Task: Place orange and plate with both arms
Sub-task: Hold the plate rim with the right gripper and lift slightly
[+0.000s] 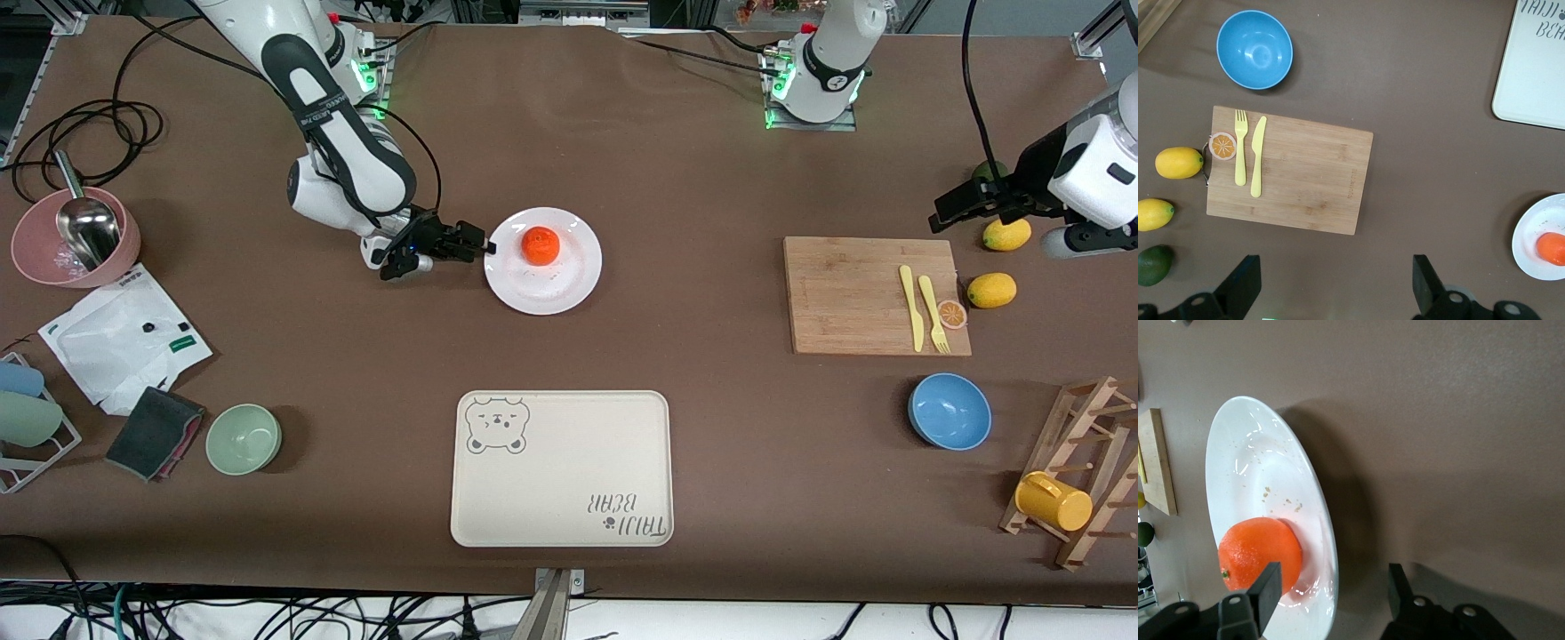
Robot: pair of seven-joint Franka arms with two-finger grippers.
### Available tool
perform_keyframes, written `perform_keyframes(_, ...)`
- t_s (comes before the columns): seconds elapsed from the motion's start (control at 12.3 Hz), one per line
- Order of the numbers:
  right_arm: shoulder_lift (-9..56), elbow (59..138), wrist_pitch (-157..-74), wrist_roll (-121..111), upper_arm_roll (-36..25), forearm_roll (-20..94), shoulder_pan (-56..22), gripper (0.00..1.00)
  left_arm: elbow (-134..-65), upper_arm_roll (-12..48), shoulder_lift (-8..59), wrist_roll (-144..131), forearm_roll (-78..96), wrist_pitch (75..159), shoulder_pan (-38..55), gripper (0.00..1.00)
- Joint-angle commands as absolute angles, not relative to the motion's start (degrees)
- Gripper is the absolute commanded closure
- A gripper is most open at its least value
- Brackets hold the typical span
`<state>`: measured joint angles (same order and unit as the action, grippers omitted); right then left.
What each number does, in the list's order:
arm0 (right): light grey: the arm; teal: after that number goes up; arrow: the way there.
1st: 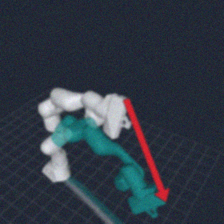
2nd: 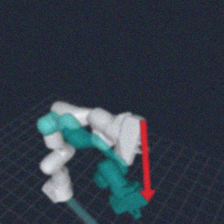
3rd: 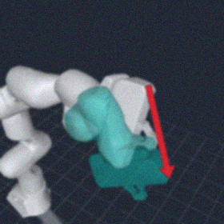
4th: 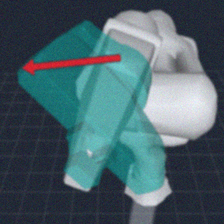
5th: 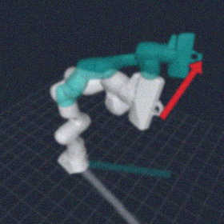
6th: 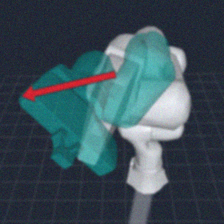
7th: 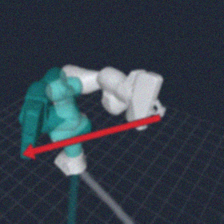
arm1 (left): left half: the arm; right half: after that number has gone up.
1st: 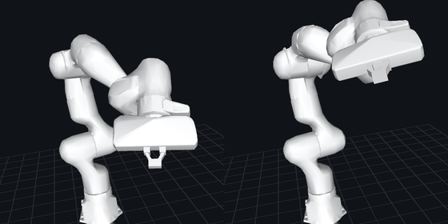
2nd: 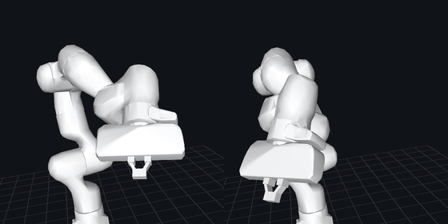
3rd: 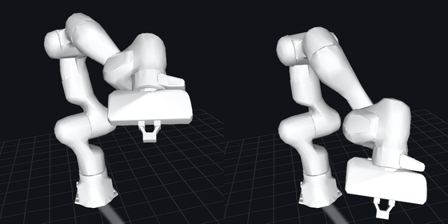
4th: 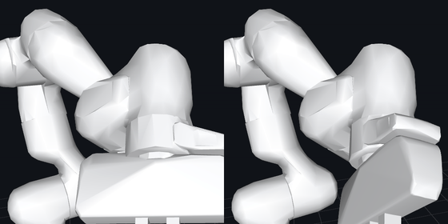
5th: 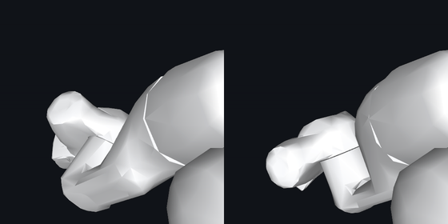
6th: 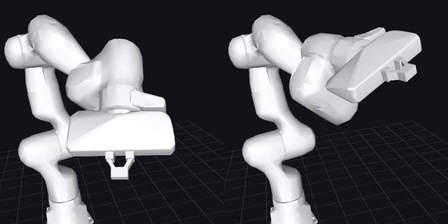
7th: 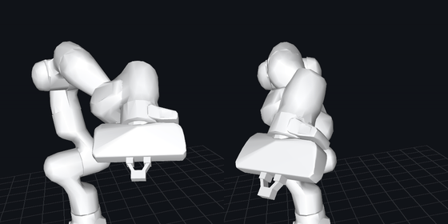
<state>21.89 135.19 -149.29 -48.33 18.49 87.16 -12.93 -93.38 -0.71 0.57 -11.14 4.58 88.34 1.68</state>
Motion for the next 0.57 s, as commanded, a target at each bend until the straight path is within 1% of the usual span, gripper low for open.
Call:
perform_keyframes(0.0,22.7,134.9,-150.6,-50.1,18.9,89.0,-13.4,0.38,-93.4,-1.0,0.4,-9.8,5.3,87.6,0.1,0.00)
perform_keyframes(0.08,22.7,134.8,-150.6,-50.2,18.9,89.0,-13.4,0.38,-93.4,-1.0,0.4,-9.8,5.3,87.6,0.1,0.00)
perform_keyframes(0.24,23.2,134.7,-151.1,-50.2,19.0,89.0,-13.6,0.45,-93.4,-1.0,0.4,-9.8,5.3,87.5,0.1,0.00)
perform_keyframes(0.49,24.1,133.9,-152.5,-50.2,19.0,90.8,-15.0,0.47,-93.4,-1.0,0.4,-9.8,5.3,87.5,0.1,0.00)
